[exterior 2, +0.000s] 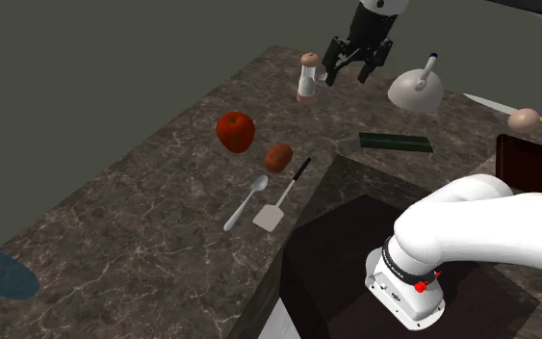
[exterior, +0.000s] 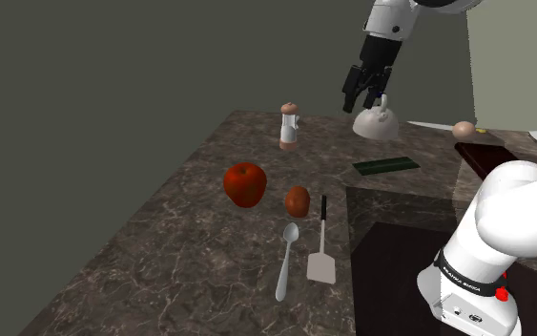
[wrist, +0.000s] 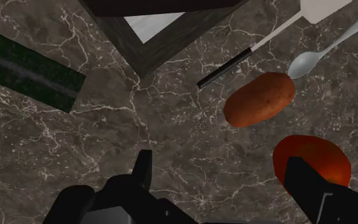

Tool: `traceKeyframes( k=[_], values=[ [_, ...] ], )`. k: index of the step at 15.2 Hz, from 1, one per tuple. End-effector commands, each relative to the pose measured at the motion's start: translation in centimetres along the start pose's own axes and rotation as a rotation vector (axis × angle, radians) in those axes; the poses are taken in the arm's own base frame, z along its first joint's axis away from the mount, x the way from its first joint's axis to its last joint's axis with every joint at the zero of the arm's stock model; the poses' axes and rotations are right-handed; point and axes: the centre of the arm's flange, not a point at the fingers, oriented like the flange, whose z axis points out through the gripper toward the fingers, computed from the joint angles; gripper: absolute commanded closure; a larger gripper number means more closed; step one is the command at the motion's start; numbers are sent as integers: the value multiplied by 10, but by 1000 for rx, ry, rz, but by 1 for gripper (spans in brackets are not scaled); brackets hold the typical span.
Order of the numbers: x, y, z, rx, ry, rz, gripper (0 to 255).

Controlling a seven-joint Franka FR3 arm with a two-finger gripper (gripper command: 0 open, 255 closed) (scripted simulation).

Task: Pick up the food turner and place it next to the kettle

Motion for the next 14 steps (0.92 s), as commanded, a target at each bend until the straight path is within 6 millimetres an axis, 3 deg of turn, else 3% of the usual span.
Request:
traceKeyframes(
  k=[1,8,14],
  values=[
    [0,0,0,0,0,0,0],
    [-43,-48,73,-65,10,293,0],
    [-68,-94,138,-120,19,543,0]
  ],
)
